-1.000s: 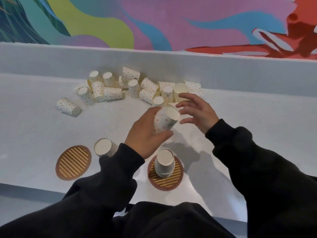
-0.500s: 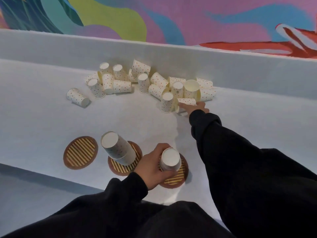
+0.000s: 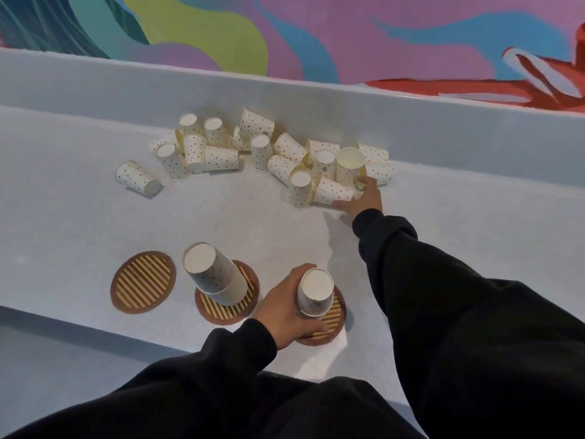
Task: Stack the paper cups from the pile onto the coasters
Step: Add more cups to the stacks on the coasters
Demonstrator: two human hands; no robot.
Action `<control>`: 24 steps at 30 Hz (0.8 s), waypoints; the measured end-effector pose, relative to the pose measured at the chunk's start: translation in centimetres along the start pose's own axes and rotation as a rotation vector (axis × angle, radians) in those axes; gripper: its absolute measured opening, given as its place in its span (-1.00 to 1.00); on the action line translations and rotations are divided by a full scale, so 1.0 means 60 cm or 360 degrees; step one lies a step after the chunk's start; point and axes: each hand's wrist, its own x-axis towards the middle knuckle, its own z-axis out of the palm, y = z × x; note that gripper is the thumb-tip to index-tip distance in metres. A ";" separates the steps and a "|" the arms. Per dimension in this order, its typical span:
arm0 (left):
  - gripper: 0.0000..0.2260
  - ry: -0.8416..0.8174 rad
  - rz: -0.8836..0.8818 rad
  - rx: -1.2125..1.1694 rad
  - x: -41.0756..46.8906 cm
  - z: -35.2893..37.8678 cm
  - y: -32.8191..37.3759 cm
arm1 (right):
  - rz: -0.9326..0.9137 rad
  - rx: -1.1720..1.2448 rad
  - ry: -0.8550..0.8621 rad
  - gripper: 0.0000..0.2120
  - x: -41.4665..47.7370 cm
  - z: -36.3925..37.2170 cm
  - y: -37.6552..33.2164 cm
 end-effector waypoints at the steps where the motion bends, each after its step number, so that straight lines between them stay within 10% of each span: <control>1: -0.09 0.0006 0.0001 -0.0018 -0.003 0.002 -0.001 | -0.0076 -0.0153 -0.0079 -0.22 -0.001 0.004 -0.002; 5: -0.03 0.0037 0.0006 -0.0020 -0.013 0.002 -0.013 | -0.0211 -0.0660 -0.0152 -0.42 0.001 0.016 0.011; 14: -0.26 0.0040 -0.0084 0.0046 0.001 0.008 -0.035 | -0.0515 -0.0076 -0.0344 -0.46 -0.122 -0.101 -0.031; 24: -0.42 0.0101 -0.0081 0.0108 0.009 0.015 -0.054 | -0.1189 -0.0544 -0.0962 -0.46 -0.319 -0.205 -0.119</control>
